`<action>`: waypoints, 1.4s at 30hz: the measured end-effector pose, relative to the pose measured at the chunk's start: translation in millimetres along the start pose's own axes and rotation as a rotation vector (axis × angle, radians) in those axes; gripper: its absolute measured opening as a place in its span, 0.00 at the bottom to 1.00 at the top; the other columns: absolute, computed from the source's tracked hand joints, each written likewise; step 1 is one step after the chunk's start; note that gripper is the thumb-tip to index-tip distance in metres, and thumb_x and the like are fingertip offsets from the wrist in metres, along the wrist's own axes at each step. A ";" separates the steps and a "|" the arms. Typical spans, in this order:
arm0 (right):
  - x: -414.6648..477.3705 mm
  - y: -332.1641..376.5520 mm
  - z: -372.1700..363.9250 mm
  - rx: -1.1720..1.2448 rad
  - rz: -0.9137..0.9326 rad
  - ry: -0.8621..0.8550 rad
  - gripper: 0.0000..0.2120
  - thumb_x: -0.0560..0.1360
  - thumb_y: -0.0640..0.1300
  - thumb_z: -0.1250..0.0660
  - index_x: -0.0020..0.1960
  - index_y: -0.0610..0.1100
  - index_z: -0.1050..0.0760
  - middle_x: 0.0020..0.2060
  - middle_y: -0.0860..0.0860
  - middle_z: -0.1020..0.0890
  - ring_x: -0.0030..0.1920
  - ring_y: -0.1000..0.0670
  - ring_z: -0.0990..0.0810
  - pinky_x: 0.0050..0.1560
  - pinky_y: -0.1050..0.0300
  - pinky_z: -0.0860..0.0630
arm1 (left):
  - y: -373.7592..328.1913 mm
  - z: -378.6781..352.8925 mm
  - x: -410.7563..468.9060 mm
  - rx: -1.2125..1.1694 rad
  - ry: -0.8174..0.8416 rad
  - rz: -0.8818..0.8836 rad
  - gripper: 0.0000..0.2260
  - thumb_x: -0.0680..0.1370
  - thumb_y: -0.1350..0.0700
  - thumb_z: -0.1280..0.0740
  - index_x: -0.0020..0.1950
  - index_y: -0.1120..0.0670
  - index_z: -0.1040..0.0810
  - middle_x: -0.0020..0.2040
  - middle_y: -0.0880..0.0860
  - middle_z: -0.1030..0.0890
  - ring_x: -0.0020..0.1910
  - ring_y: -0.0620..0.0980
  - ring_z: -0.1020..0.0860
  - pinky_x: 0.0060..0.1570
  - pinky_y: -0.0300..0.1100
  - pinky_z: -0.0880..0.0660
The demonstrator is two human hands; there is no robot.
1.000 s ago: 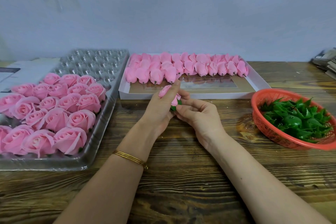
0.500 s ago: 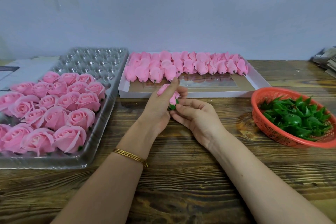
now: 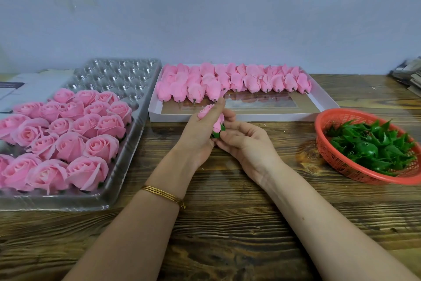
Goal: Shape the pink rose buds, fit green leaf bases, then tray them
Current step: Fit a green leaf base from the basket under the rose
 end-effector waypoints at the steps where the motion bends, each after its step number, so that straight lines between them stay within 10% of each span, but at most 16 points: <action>1: 0.1 -0.4 0.0 -0.031 0.011 0.000 0.11 0.74 0.25 0.36 0.50 0.37 0.21 0.38 0.46 0.15 0.41 0.51 0.16 0.43 0.62 0.19 | -0.1 0.2 0.0 0.003 0.002 0.003 0.18 0.79 0.46 0.34 0.32 0.51 0.19 0.36 0.50 0.18 0.34 0.45 0.20 0.36 0.38 0.24; 20: 3.0 -2.4 2.9 -0.022 0.016 -0.023 0.10 0.74 0.25 0.35 0.52 0.35 0.22 0.39 0.45 0.15 0.42 0.52 0.15 0.44 0.61 0.19 | 3.2 1.0 2.4 0.046 0.018 -0.002 0.17 0.80 0.45 0.35 0.37 0.51 0.13 0.38 0.50 0.16 0.40 0.45 0.17 0.41 0.38 0.21; 30: 2.9 -4.6 3.7 -0.137 0.126 -0.121 0.16 0.68 0.23 0.29 0.55 0.29 0.24 0.47 0.33 0.18 0.49 0.41 0.19 0.60 0.44 0.22 | 3.5 0.4 1.7 0.065 0.009 0.007 0.16 0.80 0.45 0.34 0.38 0.53 0.16 0.37 0.51 0.16 0.37 0.46 0.17 0.38 0.39 0.20; 42: 0.1 2.4 3.7 -0.179 -0.041 0.015 0.02 0.73 0.33 0.30 0.44 0.36 0.18 0.37 0.44 0.15 0.38 0.51 0.16 0.43 0.62 0.19 | 3.1 3.9 6.8 -0.044 -0.012 0.029 0.16 0.78 0.45 0.34 0.53 0.57 0.19 0.42 0.49 0.14 0.49 0.47 0.19 0.49 0.40 0.19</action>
Point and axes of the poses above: each hand's wrist, its own x-axis towards the middle knuckle, its own z-axis out of the back of the hand, y = z × x, the point moved 1 cm from there along x, towards the middle knuckle
